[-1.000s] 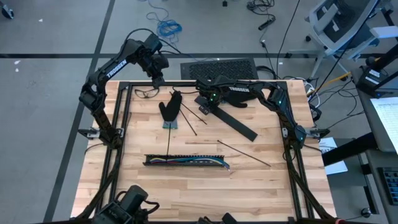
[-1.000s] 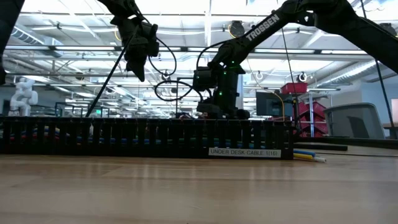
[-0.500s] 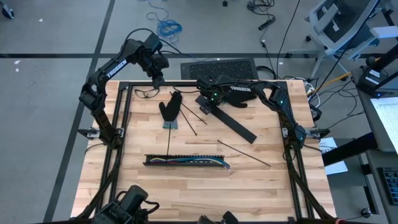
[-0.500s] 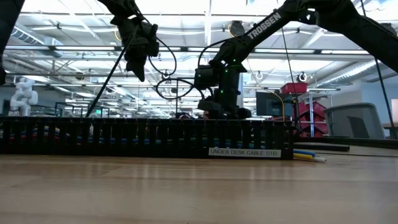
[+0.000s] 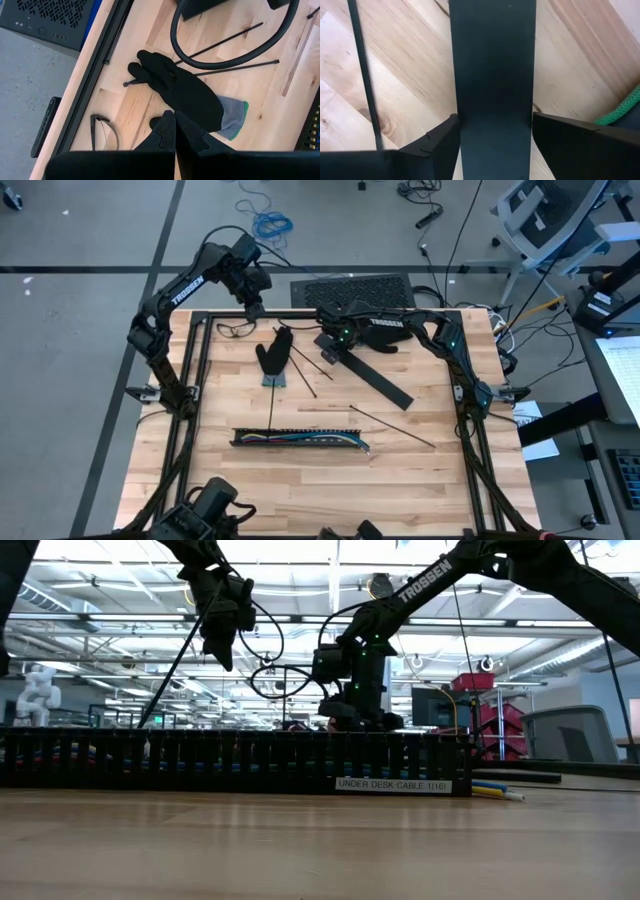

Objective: Ziptie cables
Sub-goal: Insert the black cover of the black cable duct

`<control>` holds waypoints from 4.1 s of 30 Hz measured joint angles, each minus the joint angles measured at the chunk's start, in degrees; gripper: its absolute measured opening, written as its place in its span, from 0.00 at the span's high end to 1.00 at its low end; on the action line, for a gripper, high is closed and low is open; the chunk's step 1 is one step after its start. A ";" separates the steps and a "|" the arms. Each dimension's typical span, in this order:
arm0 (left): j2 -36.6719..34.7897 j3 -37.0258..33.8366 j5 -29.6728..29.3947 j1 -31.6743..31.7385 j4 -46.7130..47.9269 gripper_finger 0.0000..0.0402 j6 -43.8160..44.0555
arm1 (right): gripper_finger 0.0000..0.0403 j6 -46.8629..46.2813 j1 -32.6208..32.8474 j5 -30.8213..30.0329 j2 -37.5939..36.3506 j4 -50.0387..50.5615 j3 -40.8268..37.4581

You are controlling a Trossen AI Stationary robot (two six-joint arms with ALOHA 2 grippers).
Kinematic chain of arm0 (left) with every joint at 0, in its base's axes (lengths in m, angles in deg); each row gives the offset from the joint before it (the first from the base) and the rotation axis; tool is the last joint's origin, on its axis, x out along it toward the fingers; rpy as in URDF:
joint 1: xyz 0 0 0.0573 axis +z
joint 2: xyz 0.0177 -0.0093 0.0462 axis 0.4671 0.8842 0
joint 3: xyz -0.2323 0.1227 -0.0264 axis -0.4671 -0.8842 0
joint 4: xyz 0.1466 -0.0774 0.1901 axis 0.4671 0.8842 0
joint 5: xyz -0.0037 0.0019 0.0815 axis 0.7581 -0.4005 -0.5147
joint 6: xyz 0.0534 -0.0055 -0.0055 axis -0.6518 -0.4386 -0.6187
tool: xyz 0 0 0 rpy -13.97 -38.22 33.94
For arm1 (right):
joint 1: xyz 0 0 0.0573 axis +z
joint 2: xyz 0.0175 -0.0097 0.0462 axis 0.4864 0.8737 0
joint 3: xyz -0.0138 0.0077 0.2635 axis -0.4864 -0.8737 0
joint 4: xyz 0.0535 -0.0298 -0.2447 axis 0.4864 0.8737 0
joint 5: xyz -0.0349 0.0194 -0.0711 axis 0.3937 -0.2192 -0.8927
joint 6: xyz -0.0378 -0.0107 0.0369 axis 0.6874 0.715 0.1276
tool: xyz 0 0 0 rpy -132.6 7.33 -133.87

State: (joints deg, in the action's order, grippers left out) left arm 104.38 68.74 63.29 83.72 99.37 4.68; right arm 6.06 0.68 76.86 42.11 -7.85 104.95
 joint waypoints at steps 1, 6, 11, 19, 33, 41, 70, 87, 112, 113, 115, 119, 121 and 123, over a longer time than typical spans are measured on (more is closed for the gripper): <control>0.00 0.00 0.00 -0.01 0.00 1.00 0.00 | 0.41 0.25 0.00 0.00 0.00 -0.03 0.00; 0.00 0.00 0.00 -0.01 0.01 1.00 0.00 | 0.33 0.99 0.00 0.00 -0.11 1.35 0.11; 0.00 0.00 0.00 -0.02 0.01 1.00 -0.04 | 0.27 1.18 0.58 -0.55 -0.57 3.50 0.13; 0.00 0.00 0.00 0.00 0.45 1.00 -0.03 | 0.24 -0.62 2.61 -4.41 -0.59 -0.85 0.17; 0.00 0.00 0.00 -0.02 0.45 1.00 -0.02 | 0.24 -3.78 1.89 -6.95 0.51 -4.89 0.24; 0.00 0.00 0.00 -0.02 0.47 1.00 -0.02 | 0.24 -2.87 1.50 -5.03 1.81 -3.08 0.39; 0.00 0.02 0.00 0.00 0.45 1.00 0.00 | 0.24 -0.72 1.86 -1.87 1.92 1.50 0.28; 0.00 0.02 0.00 0.00 0.45 1.00 0.00 | 0.42 -1.65 1.92 -0.87 2.03 1.27 0.20; 0.02 0.02 0.00 -0.01 0.00 1.00 -0.01 | 0.39 -1.40 1.92 -1.33 2.03 0.95 0.17; 0.02 0.02 0.00 -0.02 -0.01 1.00 -0.01 | 0.39 -1.40 1.92 -1.33 2.03 0.94 0.17; 0.02 0.02 0.00 0.00 0.01 1.00 -0.02 | 0.39 -1.40 1.92 -1.36 2.03 0.92 0.17; 0.02 0.02 0.00 -0.02 0.01 1.00 -0.02 | 0.39 -1.40 1.92 -1.40 2.01 0.88 0.17; 0.02 0.02 0.00 -0.01 0.01 1.00 -0.02 | 0.40 -1.39 1.91 -1.42 2.03 0.87 0.17; 0.01 0.02 0.00 -0.02 0.01 1.00 -0.02 | 0.40 -1.39 1.90 -1.44 2.03 0.85 0.17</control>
State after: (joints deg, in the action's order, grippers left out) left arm 104.39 68.76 63.29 83.70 99.38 4.66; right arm 4.67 2.58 75.42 44.14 -7.00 105.13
